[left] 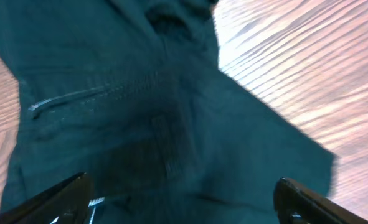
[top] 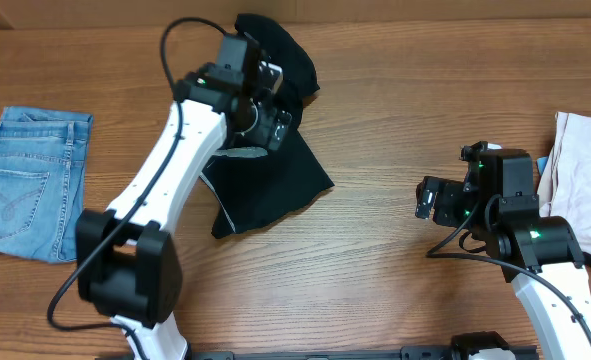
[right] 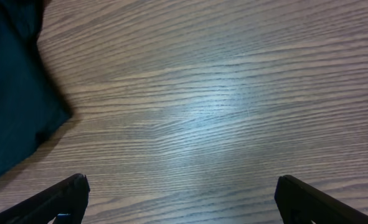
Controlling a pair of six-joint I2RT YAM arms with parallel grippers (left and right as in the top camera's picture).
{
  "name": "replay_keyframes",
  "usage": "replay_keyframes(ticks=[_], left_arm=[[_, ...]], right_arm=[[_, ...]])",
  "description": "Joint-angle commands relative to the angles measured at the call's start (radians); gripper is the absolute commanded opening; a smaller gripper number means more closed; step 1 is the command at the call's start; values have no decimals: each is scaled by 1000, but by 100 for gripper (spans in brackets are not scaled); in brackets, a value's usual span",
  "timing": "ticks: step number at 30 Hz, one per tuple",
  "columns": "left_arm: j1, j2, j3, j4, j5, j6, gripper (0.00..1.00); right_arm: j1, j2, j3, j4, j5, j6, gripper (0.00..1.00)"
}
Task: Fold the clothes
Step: 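Drag the black garment toward table center with the left gripper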
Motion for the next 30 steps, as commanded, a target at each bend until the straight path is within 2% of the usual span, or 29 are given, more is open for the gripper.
replay_keyframes(ticks=[1,5,6,8,9,10,11,12,15,16,20,22,24,26,29,30], left_arm=[[-34,101,-47,64,-81,34,89],[-46,181,-47,141,-81,35,86],[-47,193,-47,144,-84,40,82],[-48,218,-47,144,-132,46,60],[-48,226,-47,138,-152,46,55],[-48,230,-47,131,-172,45,40],[-48,229,-46,124,-198,45,14],[-48,225,-43,117,-225,41,5],[-48,163,18,42,-283,25,4],[-48,95,92,-20,-283,18,4],[-27,-145,269,-66,-322,42,4],[3,-222,286,-65,-406,42,4],[103,-267,285,-88,-465,40,4],[176,-262,282,-119,-459,12,4],[307,-226,255,-153,-344,0,4],[330,-214,254,-159,-313,-2,4]], right_arm=[[-3,-6,24,5,6,-6,100],[-3,-6,24,5,6,-7,100],[-3,-6,24,5,6,-7,100],[-3,-6,24,5,6,-7,100],[-3,-6,24,5,6,-6,100],[-3,-6,25,5,6,-6,100],[-3,-6,24,5,6,-7,100],[-3,-6,24,5,6,-7,100],[-3,-6,24,6,6,-7,100],[-3,-6,24,6,6,-7,100],[-3,-6,24,21,-28,-19,100],[-3,-6,24,20,-28,-18,100],[-3,-6,24,21,-28,-18,100],[-3,-6,24,21,-38,-19,100],[-2,-5,24,27,-211,-87,100],[-1,-5,25,27,-328,-127,100]])
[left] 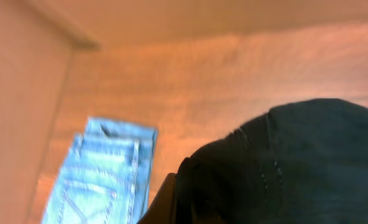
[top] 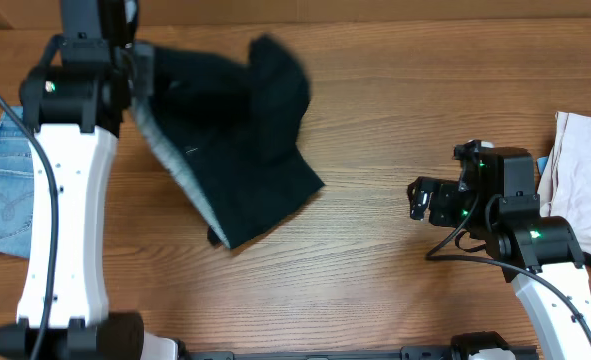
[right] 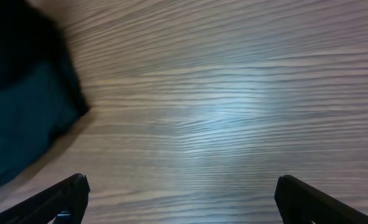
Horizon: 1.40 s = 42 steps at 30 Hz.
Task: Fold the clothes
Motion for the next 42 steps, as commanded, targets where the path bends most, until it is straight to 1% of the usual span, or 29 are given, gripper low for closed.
replay_keyframes(ticks=[1,3,5,7,9,10,11,12,13,14,15,17,19,20,21,22,24,26,28,29,31,33,34,35,37,38,40,42], left_arm=[[69,50,-17,-8,80,-40,4],[76,56,-17,-5,75,-39,4],[92,61,-17,8,24,-45,4],[111,66,-17,11,19,-69,4],[127,78,-17,31,-13,-69,6],[146,89,-17,58,-82,-77,8],[167,95,-17,72,-109,-97,11],[199,99,-17,79,-97,-129,32],[219,103,-17,78,-69,-151,66],[249,108,-17,55,35,-164,85],[260,110,-17,20,117,-171,100],[260,111,-17,-127,263,-244,100],[232,114,-18,-318,445,-288,100],[207,114,-27,-409,502,-316,100],[177,114,-48,-456,530,-322,100],[145,114,-76,-470,553,-321,100],[74,114,-148,-452,586,-320,100],[-12,114,-254,-422,573,-321,100],[-93,114,-372,-394,515,-321,100],[-138,114,-428,-390,421,-345,100],[-188,114,-491,-399,274,-407,100],[-236,114,-578,-383,136,-445,100],[-242,114,-612,-357,100,-450,100],[-243,114,-660,-312,96,-447,100],[-244,114,-713,-272,105,-447,93],[-248,114,-729,-269,95,-446,88],[-257,114,-731,-260,63,-436,80],[-271,114,-731,-237,20,-436,78]], right_arm=[[0,0,25,9,-273,-83,100],[4,23,24,13,-370,-92,100],[5,82,25,40,-540,-91,100],[21,156,25,81,-645,-91,100],[61,236,25,128,-659,-87,100],[77,264,25,141,-659,-87,100],[84,280,25,147,-658,-88,100],[87,286,25,148,-657,-88,100],[87,286,25,148,-650,-87,100],[86,286,25,148,-641,-88,100],[86,286,25,147,-633,-88,100],[86,286,25,146,-607,-88,100],[86,286,25,137,-583,-88,100],[86,286,25,132,-571,-88,100],[86,286,25,120,-545,-88,100],[85,286,25,113,-518,-88,100],[82,286,26,102,-413,-87,100],[76,286,30,99,-271,-21,100],[64,286,32,100,-208,-8,100],[60,286,32,102,-208,-9,100],[58,286,32,103,-196,-9,100],[58,286,32,102,-190,-9,100],[58,286,32,101,-190,-9,100],[58,286,32,94,-189,-9,100],[58,286,32,87,-189,-10,100],[58,286,32,87,-189,-10,100],[58,286,32,89,-182,-10,100],[58,286,32,87,-171,-10,100]])
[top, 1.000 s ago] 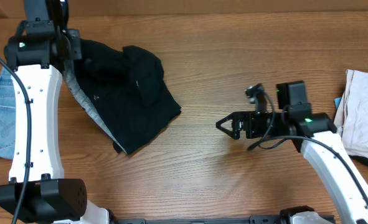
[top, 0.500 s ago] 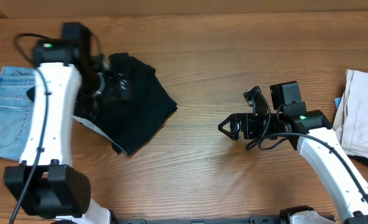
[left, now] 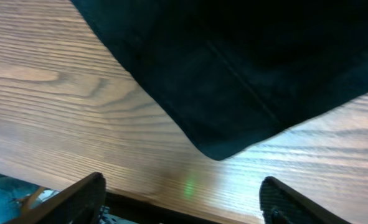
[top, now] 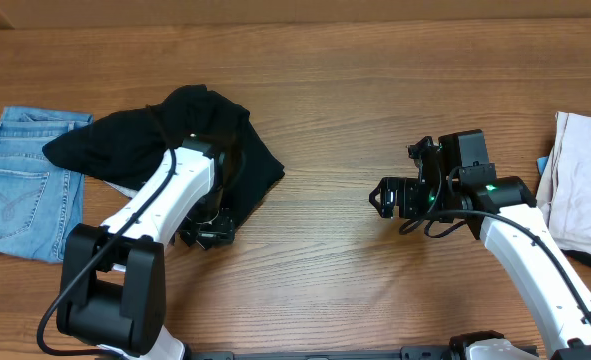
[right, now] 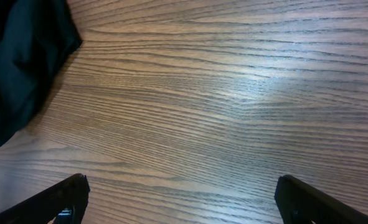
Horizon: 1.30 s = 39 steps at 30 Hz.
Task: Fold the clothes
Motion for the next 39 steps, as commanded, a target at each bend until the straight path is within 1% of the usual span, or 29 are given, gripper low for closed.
replay_keyframes(ticks=[1,2,3,4,6,7,9,15,17,18,19,20,21,23,25,26,27,28,29,30,31,33,34,35,36,37,39], left_arm=[[-42,-4,-3,43,-120,-6,79],[-72,-4,-3,65,-159,-3,80],[-90,-4,-3,77,-168,5,81],[-121,-4,-4,101,-168,39,81],[-164,-3,-9,118,-169,78,81],[-173,-3,-10,119,-168,79,79],[-177,-3,-18,120,-168,79,75],[-177,-3,-98,189,-168,80,68],[-177,-3,-119,208,-169,80,68],[-177,-3,-123,215,-172,79,64],[-177,-3,-124,217,-185,79,56],[-177,-3,-124,219,-193,79,53],[-177,-3,-124,225,-193,79,51],[-177,-3,-135,243,-194,74,52],[-177,-3,-140,246,-195,75,48],[-177,-3,-140,246,-200,74,45],[-177,-3,-140,246,-206,73,37],[-177,-3,-140,246,-206,72,33],[-177,-3,-140,246,-209,71,15],[-177,-3,-140,239,-210,67,4],[-177,-3,-130,213,-214,44,4],[-176,-13,-76,119,-258,-62,4],[-176,-32,-24,58,-294,-107,4],[-176,-61,33,7,-330,-137,4],[-176,-95,87,-29,-359,-156,4],[-176,-135,146,-50,-376,-156,4],[-176,-248,328,-47,-379,-65,4]], right_arm=[[-2,-10,28,2,25,0,100],[-2,-10,28,2,25,0,100],[-2,-10,28,2,25,0,100],[-2,-10,28,2,25,0,100],[-2,-10,28,2,25,0,100],[-2,-10,28,2,25,0,100],[-2,-10,28,2,25,0,100],[-2,-10,28,2,25,0,100],[-2,-10,28,2,25,0,100],[-2,-10,28,2,25,0,100],[-2,-10,28,2,25,0,100],[-2,-10,28,2,25,0,100],[-2,-10,28,2,25,0,100],[-2,-10,28,2,25,0,100],[-2,-10,28,2,26,0,100],[-2,-10,28,3,26,0,100],[-2,-10,28,2,29,0,100],[-2,-10,28,2,29,0,100],[-2,-10,28,2,29,0,100],[-2,-10,28,3,29,0,100],[-2,-10,28,3,29,-1,100],[-2,-10,28,5,28,-8,100],[-2,-10,28,10,27,-8,99],[0,-10,28,19,14,-18,96],[3,-9,28,27,-27,-47,95],[11,-9,28,41,-79,-61,94],[71,-9,28,82,-163,-60,96]])
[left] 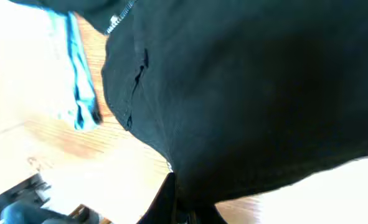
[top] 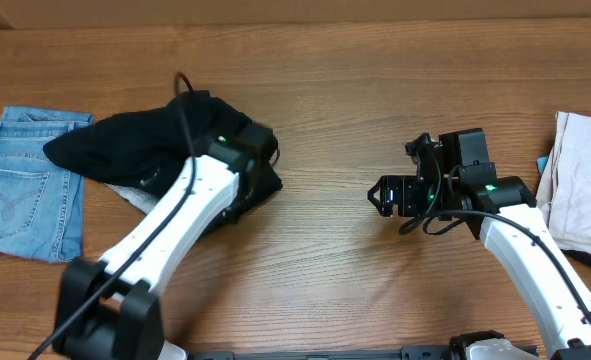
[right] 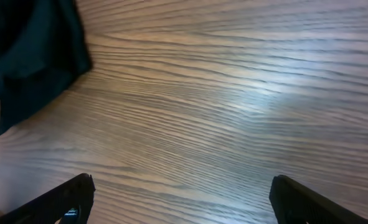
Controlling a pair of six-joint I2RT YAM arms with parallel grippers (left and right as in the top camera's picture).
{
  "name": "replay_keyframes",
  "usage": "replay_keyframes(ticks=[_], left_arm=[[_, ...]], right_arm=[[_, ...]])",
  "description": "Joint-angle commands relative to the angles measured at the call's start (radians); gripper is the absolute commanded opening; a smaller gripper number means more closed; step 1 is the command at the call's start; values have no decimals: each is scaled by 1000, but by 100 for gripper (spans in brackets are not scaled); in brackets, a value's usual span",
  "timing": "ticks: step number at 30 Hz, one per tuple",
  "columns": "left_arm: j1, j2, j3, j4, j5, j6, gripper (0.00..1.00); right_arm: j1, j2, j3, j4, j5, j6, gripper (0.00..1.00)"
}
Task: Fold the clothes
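Observation:
A black garment [top: 145, 148] lies bunched at the table's left middle, its left part overlapping the folded blue jeans [top: 20, 190]. At the garment's right edge my left gripper [top: 258, 172] is shut on the cloth. In the left wrist view the black cloth [left: 246, 93] fills the frame, and the left gripper [left: 182, 208] pinches a fold of it. My right gripper [top: 383, 196] stands open over bare wood, well right of the garment. In its own view the right gripper [right: 182, 199] holds nothing, and a corner of the black cloth [right: 28, 50] shows top left.
A beige piece of clothing [top: 585, 190] lies at the table's right edge [top: 375, 90], with something dark under its near corner. The jeans [left: 81, 81] show as a blue strip in the left wrist view.
My left gripper was open over the garment's near edge; now it is at the right edge and shut on the cloth. The right arm has barely moved.
My left gripper first stood open over the black garment at the table's back middle. Then it was shut on it, held up at the far left. Later the garment lay bunched beside the jeans with the gripper open; now the gripper holds its right edge.

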Motion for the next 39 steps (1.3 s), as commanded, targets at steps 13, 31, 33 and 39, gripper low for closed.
replay_keyframes(ticks=[13,31,33,39], left_arm=[[111,-182,442,187,-142,344,4],[144,-180,447,208,-204,359,4],[144,-180,447,208,-204,359,4],[144,-180,447,197,-200,359,4]], right_arm=[[473,24,28,498,-72,270,100],[546,465,29,621,68,584,82],[546,465,29,623,68,584,72],[546,487,29,634,68,615,53]])
